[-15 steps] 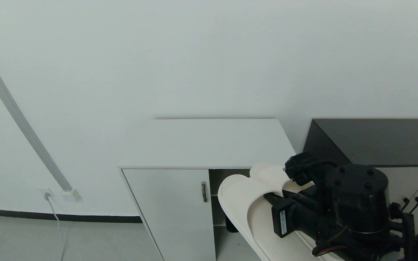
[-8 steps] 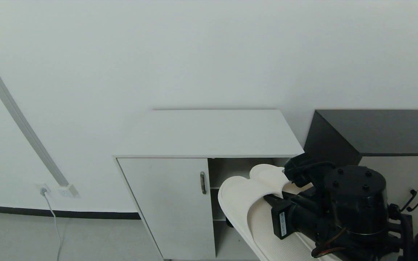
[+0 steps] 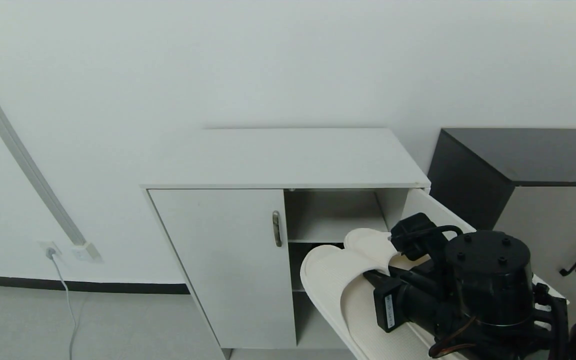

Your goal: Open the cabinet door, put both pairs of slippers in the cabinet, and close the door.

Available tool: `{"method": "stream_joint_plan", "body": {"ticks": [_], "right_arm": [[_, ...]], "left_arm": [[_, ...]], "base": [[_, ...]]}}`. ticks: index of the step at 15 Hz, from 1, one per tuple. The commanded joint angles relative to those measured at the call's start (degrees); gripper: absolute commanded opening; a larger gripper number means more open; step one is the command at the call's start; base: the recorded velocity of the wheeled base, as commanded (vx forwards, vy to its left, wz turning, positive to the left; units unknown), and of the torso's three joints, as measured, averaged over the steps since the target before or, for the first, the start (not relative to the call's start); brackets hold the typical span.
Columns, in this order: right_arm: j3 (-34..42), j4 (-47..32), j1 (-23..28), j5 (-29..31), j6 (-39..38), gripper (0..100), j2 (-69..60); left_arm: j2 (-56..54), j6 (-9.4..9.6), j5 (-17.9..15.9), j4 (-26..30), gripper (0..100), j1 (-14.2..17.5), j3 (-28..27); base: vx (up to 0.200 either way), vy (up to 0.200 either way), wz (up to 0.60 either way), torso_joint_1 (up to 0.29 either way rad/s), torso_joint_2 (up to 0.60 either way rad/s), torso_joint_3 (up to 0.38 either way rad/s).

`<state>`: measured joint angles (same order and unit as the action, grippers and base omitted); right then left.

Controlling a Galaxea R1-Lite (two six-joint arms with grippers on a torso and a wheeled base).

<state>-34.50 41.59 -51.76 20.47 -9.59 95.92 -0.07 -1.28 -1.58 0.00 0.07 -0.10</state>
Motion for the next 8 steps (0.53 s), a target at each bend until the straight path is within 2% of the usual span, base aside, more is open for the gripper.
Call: {"method": "stream_joint_plan", "body": {"ticks": [1, 8], "right_arm": [[0.05, 0.24, -0.01, 0.01, 0.01, 0, 0.41], [0.22, 0.68, -0.09, 0.01, 0.01, 0, 0.5]], "left_arm": [[0.07, 0.05, 0.0, 0.0, 0, 0.01, 0.01], [0.07, -0.04, 0.0, 0.0, 0, 0.01, 0.01]], "base": [[0.0, 0.0, 0.0, -0.212, 0.52, 0.325], [0.0, 0.0, 0.0, -0.171, 0.49, 0.325]]}}
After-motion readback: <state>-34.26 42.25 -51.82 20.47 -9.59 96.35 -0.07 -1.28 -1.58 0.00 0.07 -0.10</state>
